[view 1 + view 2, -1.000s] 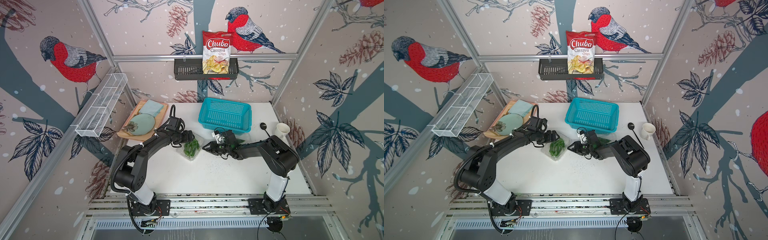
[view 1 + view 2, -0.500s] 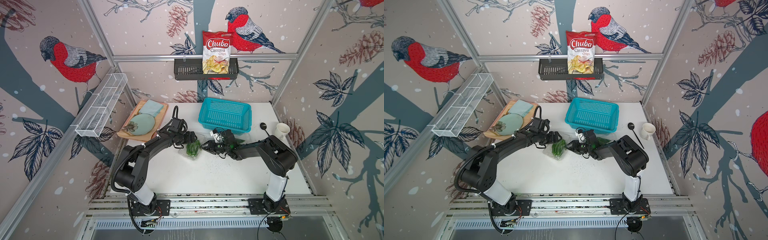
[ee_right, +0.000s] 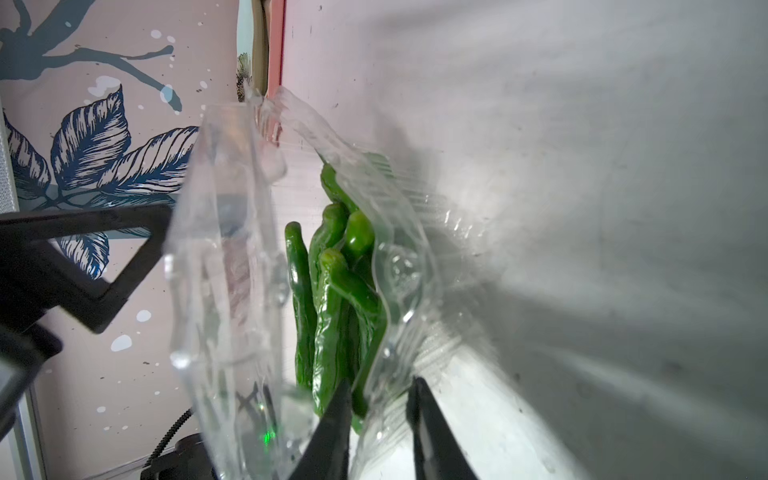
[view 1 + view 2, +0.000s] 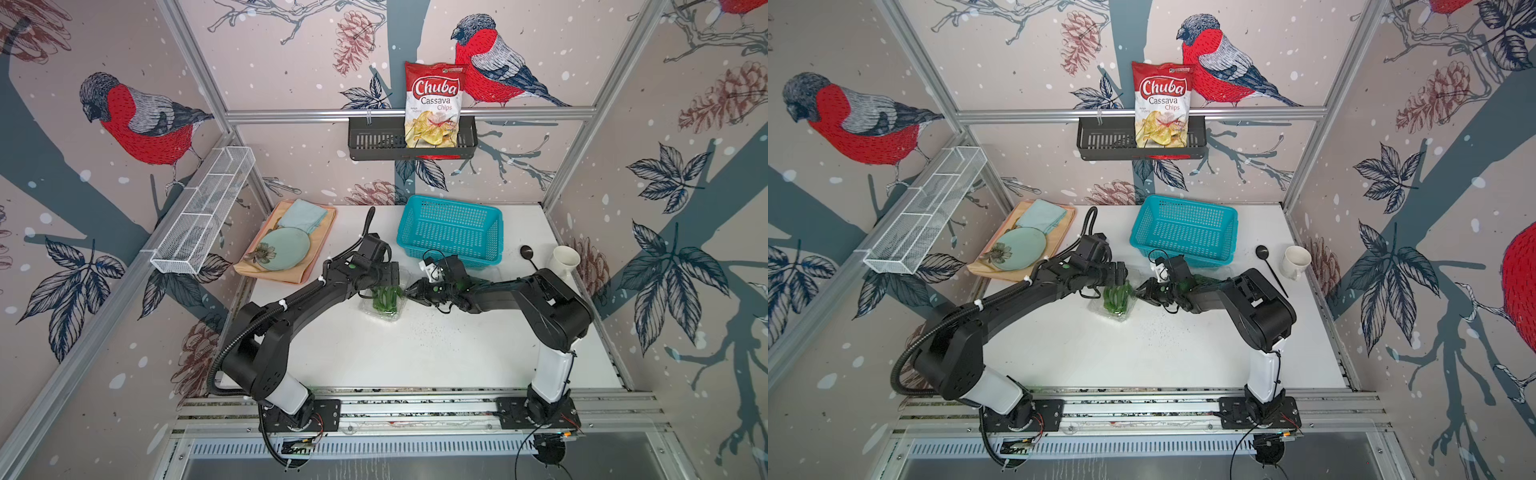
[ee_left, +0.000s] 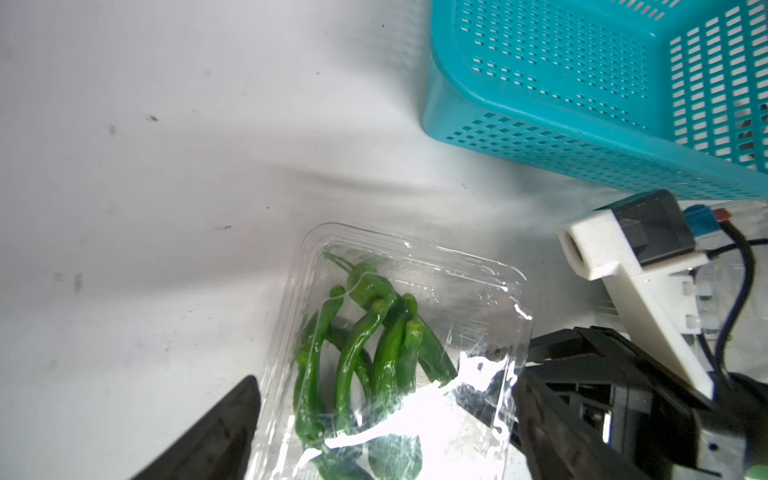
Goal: Take small green peppers out of containers
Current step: Move the packing box to the center of the board, then pick up the green pepper from the packing box.
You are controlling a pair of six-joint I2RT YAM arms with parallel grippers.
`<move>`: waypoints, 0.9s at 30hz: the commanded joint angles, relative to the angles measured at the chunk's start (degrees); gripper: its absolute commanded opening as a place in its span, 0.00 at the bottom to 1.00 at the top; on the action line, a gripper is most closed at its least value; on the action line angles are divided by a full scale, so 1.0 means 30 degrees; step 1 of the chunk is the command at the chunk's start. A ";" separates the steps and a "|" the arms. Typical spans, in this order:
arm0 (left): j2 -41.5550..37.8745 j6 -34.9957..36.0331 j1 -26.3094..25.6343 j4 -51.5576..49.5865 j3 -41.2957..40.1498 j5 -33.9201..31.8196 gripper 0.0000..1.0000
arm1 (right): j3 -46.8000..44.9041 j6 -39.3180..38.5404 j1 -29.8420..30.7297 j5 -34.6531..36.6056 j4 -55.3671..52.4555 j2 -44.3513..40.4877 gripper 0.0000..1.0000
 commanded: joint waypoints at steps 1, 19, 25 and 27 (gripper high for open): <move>-0.0767 -0.0310 -0.0720 -0.1485 0.0086 -0.3959 0.97 | 0.0359 -0.0620 -0.0022 0.0027 -0.1304 0.0145 0.22; -0.0973 -0.1353 -0.5312 -0.0687 -0.1833 -0.3585 0.97 | 0.1378 -0.1139 0.0025 -0.0906 -0.2900 0.0066 0.17; -0.0488 -0.0712 -0.5615 -0.0614 -0.2616 -0.4152 0.97 | 0.1851 -0.1674 0.0073 -0.0939 -0.3722 0.0002 0.17; -0.0191 -0.0582 -0.5796 -0.1108 -0.2517 -0.4788 0.97 | 0.2083 -0.1948 0.0120 -0.0867 -0.4150 0.0005 0.17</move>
